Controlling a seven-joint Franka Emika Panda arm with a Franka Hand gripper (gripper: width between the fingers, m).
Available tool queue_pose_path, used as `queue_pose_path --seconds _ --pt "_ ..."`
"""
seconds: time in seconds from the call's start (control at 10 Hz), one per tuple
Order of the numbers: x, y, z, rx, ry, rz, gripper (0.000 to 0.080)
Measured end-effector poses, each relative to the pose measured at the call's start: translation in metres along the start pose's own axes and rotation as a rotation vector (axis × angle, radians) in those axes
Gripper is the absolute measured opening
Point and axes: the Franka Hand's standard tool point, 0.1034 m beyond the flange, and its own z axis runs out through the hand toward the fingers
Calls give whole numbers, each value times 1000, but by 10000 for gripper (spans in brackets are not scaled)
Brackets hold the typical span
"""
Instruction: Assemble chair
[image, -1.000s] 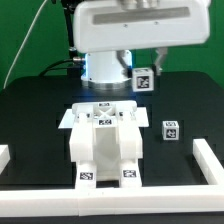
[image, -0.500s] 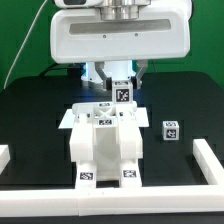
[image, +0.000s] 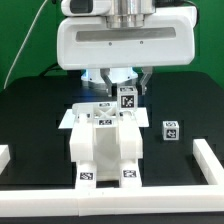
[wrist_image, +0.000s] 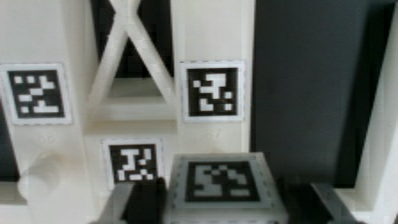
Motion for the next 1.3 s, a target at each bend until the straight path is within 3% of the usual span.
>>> queue_pose_path --seconds 1.0,1.1,1.2,1.3 --pt "1 4 14 -22 9 -4 286" --pt "1 4 14 -22 9 -4 342" --pt "1 4 14 -23 9 -4 477" --pt "1 4 14 -23 9 -4 477"
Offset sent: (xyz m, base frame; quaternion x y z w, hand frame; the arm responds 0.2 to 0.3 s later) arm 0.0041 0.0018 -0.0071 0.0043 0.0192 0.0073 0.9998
